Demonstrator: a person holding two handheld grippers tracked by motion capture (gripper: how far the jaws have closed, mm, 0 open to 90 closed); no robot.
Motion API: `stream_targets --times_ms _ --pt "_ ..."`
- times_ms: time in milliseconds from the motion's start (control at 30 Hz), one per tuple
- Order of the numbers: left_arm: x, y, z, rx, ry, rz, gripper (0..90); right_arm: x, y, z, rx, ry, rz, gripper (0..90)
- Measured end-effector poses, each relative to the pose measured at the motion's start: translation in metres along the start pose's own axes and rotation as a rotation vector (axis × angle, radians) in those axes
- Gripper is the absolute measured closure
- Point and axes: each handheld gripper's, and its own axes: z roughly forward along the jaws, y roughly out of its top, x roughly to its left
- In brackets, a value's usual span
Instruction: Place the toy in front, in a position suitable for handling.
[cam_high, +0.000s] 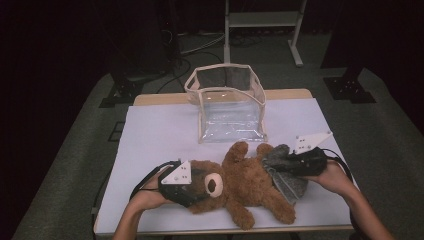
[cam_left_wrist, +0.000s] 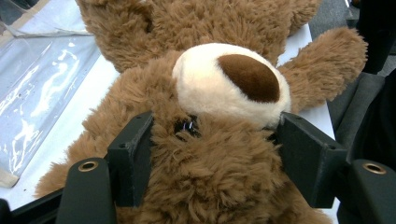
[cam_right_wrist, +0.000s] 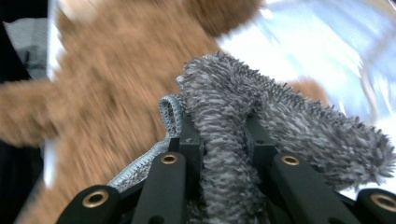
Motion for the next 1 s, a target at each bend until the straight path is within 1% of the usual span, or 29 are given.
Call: stream_targets --times_ms 67,100,133,167,200,233,267,300,333,367,400,433,467,500,567,600,667,700,767,800,833,867,900,967,1000 --pt "0.000 0.000 0.000 0.000 -0.002 -0.001 30.7 -0.004 -0.006 -0.006 -0.019 0.008 0.030 73.4" --pt "0.001 0.000 0.000 0.001 -0.003 -0.001 30.7 -0.004 -0.006 -0.009 -0.035 0.011 0.030 73.4" --pt "0.001 0.000 0.000 0.001 -0.003 -0.001 30.6 -0.004 -0.006 -0.009 -0.035 0.011 0.030 73.4" --pt "0.001 0.000 0.000 0.002 -0.003 -0.001 30.6 -0.003 0.001 -0.013 -0.071 0.018 0.021 73.4" --pt "0.001 0.000 0.000 0.002 -0.003 -0.001 30.6 -0.003 0.001 -0.013 -0.071 0.018 0.021 73.4" --pt "0.001 0.000 0.000 0.000 -0.004 -0.001 30.6 0.000 0.015 -0.014 -0.096 0.021 -0.005 73.4" --pt "0.000 0.000 0.000 -0.002 -0.004 -0.003 30.7 0.000 0.020 -0.012 -0.099 0.022 -0.013 73.4" --pt "0.000 0.000 0.000 -0.001 -0.003 0.000 30.7 0.000 0.028 -0.008 -0.101 0.025 -0.024 73.3" --pt "0.000 0.000 0.000 -0.001 -0.003 0.000 30.7 0.000 0.028 -0.008 -0.101 0.025 -0.024 73.3" --pt "0.000 0.000 0.000 0.000 -0.001 0.004 30.7 -0.002 0.036 0.003 -0.080 0.031 -0.033 73.3" --pt "0.000 0.000 0.000 0.000 -0.001 0.004 30.7 -0.003 0.038 0.008 -0.058 0.030 -0.037 73.3" --pt "0.000 0.000 0.000 0.000 0.000 0.005 30.7 -0.003 0.038 0.008 -0.058 0.030 -0.037 73.3" --pt "-0.001 0.000 0.000 0.000 0.001 0.006 30.7 -0.007 0.038 0.016 -0.031 0.034 -0.032 73.3" --pt "-0.001 0.000 0.000 0.000 0.001 0.006 30.7 -0.007 0.038 0.016 -0.031 0.034 -0.032 73.3" --pt "-0.001 0.000 0.000 0.002 0.005 0.006 30.7 -0.012 0.031 0.018 -0.016 0.031 -0.008 73.3" --pt "-0.001 0.000 0.000 0.002 0.005 0.007 30.7 -0.017 0.021 0.014 0.000 0.014 0.013 73.3" --pt "-0.001 0.000 0.000 0.003 0.004 0.007 30.7 -0.021 0.011 0.009 0.014 -0.010 0.038 73.3" --pt "-0.001 0.000 0.001 0.004 0.003 0.009 30.7 -0.023 0.007 0.006 0.009 -0.011 0.051 73.3" --pt "-0.001 0.000 0.001 0.004 0.002 0.008 30.7 -0.023 0.005 0.003 0.000 -0.008 0.059 73.3" --pt "-0.001 0.000 0.001 0.006 -0.001 0.006 30.7 -0.021 0.010 -0.001 -0.025 -0.002 0.050 73.3" --pt "-0.001 0.000 0.001 0.006 -0.001 0.006 30.6 -0.021 0.010 -0.001 -0.025 -0.002 0.050 73.3" --pt "-0.001 0.001 0.001 0.008 -0.003 0.005 30.6 -0.017 0.020 0.000 -0.046 0.011 0.028 73.3" --pt "-0.001 0.001 0.001 0.009 -0.004 0.005 30.6 -0.015 0.026 0.002 -0.052 0.020 0.015 73.3" --pt "-0.002 0.001 0.001 0.011 -0.004 0.011 30.6 -0.013 0.036 0.008 -0.048 0.027 -0.006 73.3" --pt "-0.002 0.001 0.001 0.011 -0.004 0.011 30.6 -0.013 0.036 0.008 -0.048 0.027 -0.006 73.3"
